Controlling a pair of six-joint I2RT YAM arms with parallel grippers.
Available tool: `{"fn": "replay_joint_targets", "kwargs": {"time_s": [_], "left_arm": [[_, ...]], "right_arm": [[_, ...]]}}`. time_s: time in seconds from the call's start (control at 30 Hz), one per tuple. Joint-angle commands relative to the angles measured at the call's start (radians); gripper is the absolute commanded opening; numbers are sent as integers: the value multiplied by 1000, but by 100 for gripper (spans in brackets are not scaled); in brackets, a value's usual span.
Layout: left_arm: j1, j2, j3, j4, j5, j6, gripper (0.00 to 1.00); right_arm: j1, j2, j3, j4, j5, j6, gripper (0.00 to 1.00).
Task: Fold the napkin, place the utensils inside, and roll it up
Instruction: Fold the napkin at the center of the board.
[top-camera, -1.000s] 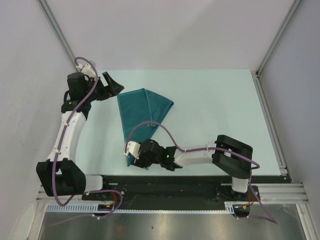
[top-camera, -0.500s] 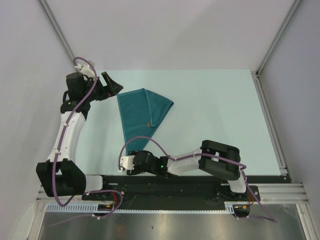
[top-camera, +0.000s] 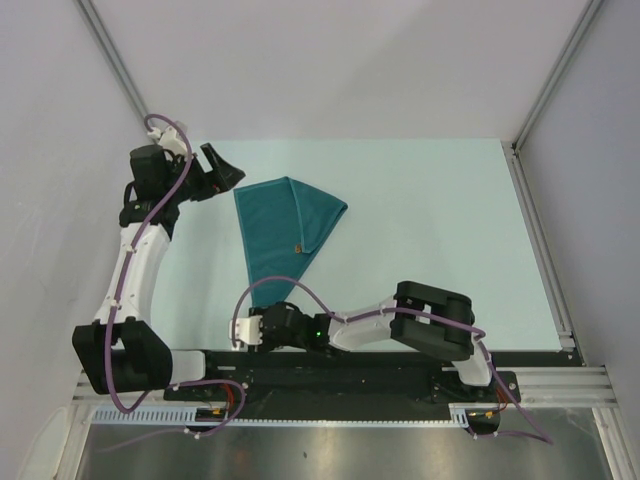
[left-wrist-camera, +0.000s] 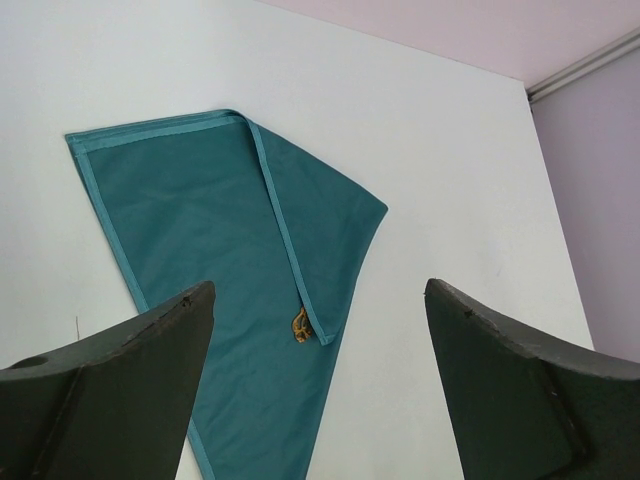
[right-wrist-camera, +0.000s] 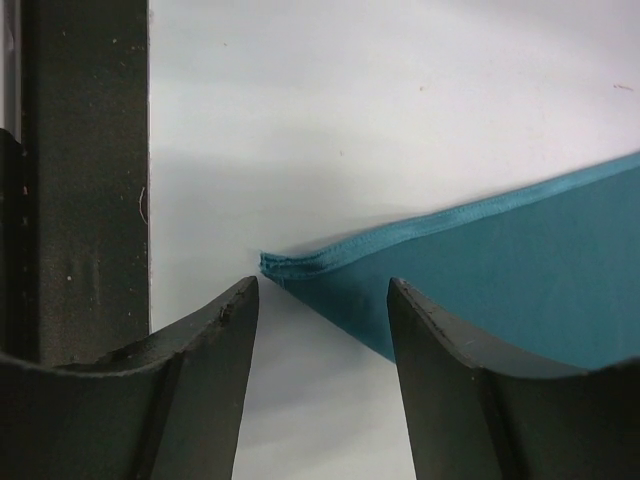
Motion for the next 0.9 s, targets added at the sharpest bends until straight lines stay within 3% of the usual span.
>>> {"fn": "replay_joint_targets", "kwargs": {"time_s": [0.0,0.17,0.63,0.73,0.87], "left_arm": [[11,-33,4,32,26,-5,90],[13,-34,4,32,28,-7,90],[19,-33,4,35,32,-10,90],[20,-31,4,36,31,-10,90],[22,-31,3,35,31,-10,90]], "right_arm": [[8,29,53,23,-47,-24,59],[7,58,69,28,-50,-38,55],[-1,66,67,-4,-27,-15,21],[-6,65,78,-6,-24,8,0],[-28,42,92,8,-12,61,0]]}}
